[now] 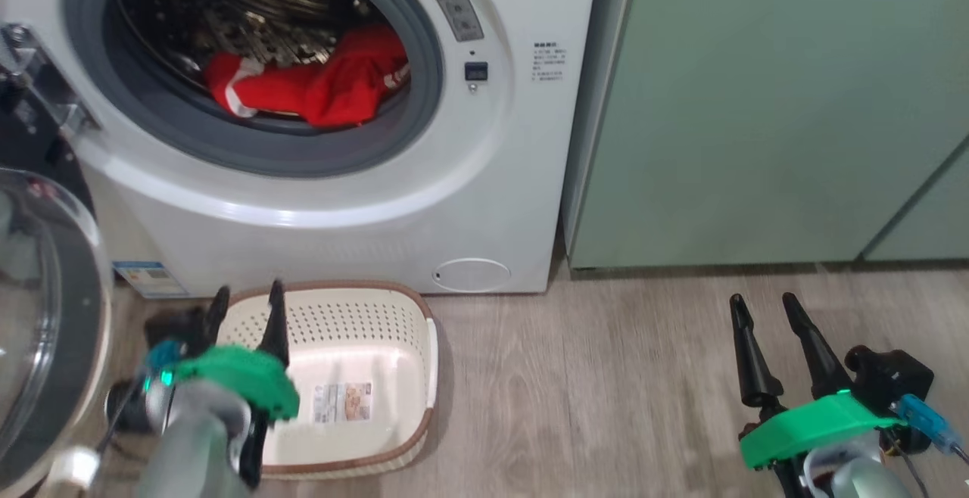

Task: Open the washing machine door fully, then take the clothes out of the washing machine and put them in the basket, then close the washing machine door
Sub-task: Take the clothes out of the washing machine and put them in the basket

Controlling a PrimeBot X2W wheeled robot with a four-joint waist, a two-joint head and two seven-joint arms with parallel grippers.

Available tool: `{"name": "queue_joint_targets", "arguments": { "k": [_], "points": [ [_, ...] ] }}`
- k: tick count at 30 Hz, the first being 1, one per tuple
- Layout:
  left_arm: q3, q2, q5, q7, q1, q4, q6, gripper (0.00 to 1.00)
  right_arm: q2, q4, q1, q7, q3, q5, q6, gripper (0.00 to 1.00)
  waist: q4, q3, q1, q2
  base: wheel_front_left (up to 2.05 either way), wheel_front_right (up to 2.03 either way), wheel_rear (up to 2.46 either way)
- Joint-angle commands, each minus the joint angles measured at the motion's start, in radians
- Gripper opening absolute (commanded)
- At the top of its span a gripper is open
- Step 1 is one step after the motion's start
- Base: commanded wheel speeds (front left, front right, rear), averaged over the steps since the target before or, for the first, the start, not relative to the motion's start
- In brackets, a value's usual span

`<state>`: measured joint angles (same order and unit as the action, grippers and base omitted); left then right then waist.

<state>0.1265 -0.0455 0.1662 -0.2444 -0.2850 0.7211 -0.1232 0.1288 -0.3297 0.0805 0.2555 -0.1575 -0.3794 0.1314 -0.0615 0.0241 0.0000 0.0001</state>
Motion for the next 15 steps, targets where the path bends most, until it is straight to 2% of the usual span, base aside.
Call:
{"name": "queue_joint_targets", "arguments": {
  "k": [1, 7, 15],
  "points": [
    [0.019, -0.021, -0.010, 0.004, -0.078, -0.018, 0.003, 1.00, 0.008, 0.035, 0.040, 0.006, -0.023, -0.003, -0.001, 1.00, -0.011, 0.021, 0.0000, -0.0001, 0.00, 0.00, 0.00],
    [-0.007, -0.054, 0.018, 0.129, -0.267, 0.078, -0.003, 1.00, 0.005, 0.048, 0.089, 0.006, -0.025, -0.008, -0.001, 1.00, -0.047, 0.136, 0.0000, -0.0001, 0.00, 0.00, 0.00],
    [-0.023, -0.141, 0.082, 0.452, -0.575, 0.184, -0.006, 1.00, -0.002, 0.061, 0.172, 0.006, -0.033, -0.010, -0.001, 1.00, -0.106, 0.299, 0.0000, -0.0001, 0.00, 0.00, 0.00]
  ]
}}
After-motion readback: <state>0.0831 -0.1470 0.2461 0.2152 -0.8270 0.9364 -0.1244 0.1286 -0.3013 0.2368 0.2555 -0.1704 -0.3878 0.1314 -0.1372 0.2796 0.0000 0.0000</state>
